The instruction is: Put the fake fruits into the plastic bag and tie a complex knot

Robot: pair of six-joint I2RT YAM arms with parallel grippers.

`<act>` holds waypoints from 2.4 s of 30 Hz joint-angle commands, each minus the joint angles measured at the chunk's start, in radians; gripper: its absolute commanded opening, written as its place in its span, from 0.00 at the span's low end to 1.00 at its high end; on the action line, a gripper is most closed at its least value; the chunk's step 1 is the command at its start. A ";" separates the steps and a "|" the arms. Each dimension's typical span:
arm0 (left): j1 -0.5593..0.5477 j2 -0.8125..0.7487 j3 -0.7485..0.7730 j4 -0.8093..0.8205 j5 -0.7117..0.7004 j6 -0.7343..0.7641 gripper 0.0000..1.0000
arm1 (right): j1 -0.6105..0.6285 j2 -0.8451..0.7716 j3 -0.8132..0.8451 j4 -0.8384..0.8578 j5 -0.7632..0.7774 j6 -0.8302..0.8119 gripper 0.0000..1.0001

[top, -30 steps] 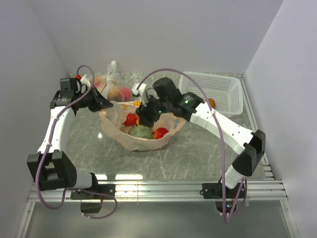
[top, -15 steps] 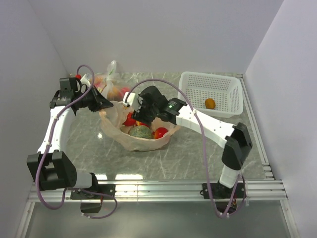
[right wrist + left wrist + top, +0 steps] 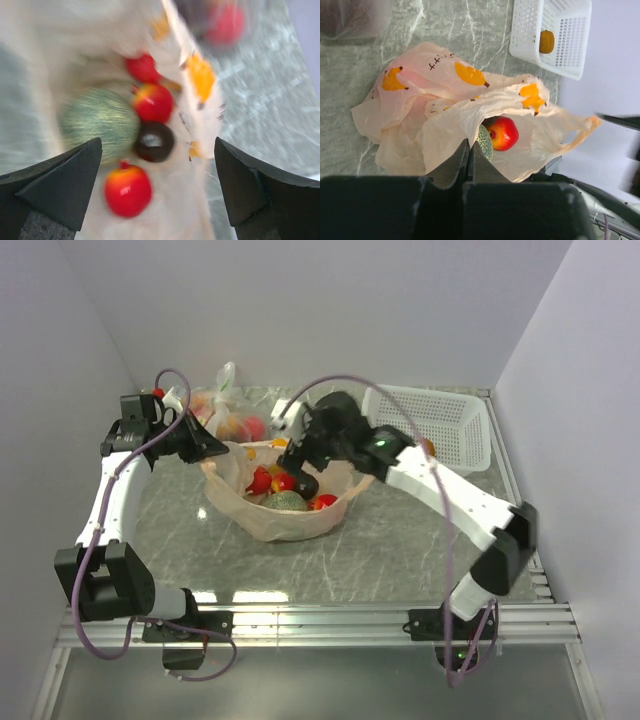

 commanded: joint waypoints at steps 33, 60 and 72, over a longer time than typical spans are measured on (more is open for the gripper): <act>-0.012 0.005 0.013 0.046 0.002 0.002 0.01 | -0.863 0.582 0.483 -0.489 0.074 0.165 0.96; -0.012 0.020 0.029 0.043 0.004 0.003 0.01 | -0.846 0.728 0.682 -0.554 0.074 0.165 0.36; -0.024 0.025 0.050 0.024 -0.007 0.013 0.01 | -0.585 0.411 0.823 -0.544 0.073 0.068 0.35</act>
